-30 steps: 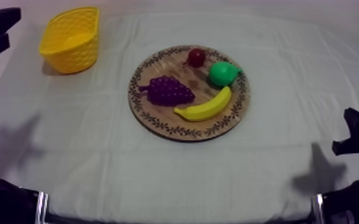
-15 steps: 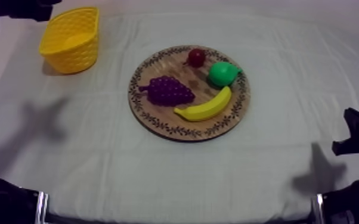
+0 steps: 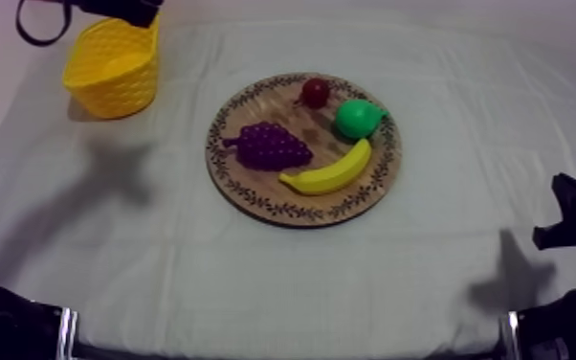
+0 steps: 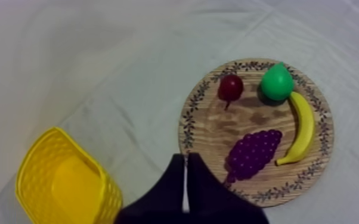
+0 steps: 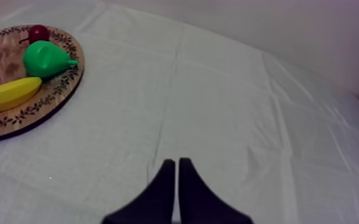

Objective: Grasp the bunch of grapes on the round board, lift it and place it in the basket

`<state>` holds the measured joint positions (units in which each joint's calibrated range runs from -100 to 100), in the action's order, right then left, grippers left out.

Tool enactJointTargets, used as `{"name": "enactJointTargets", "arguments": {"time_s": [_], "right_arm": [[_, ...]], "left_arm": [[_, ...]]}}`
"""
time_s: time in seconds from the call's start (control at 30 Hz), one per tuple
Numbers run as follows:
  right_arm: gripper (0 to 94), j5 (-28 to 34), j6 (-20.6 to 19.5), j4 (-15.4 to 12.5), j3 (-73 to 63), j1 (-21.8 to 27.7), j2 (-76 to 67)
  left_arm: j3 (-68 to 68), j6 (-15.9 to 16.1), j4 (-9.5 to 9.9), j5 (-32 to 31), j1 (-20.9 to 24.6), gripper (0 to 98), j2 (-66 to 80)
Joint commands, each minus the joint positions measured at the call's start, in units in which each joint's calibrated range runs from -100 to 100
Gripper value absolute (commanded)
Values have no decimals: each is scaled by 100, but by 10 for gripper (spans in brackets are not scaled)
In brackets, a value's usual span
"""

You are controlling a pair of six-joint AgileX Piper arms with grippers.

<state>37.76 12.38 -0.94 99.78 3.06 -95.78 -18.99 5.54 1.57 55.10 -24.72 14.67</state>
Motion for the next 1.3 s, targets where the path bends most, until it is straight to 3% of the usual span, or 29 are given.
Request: {"name": "enactJointTargets", "arguments": {"time_s": [0.0, 1.27], "right_arm": [[3, -2, -4, -1, -1, 1, 2], [3, -2, -4, -1, -1, 1, 2]], "left_arm": [[106, 7, -10, 8, -38, 0, -228], [1634, 232, -76, 69, -473, 0, -2723]]}}
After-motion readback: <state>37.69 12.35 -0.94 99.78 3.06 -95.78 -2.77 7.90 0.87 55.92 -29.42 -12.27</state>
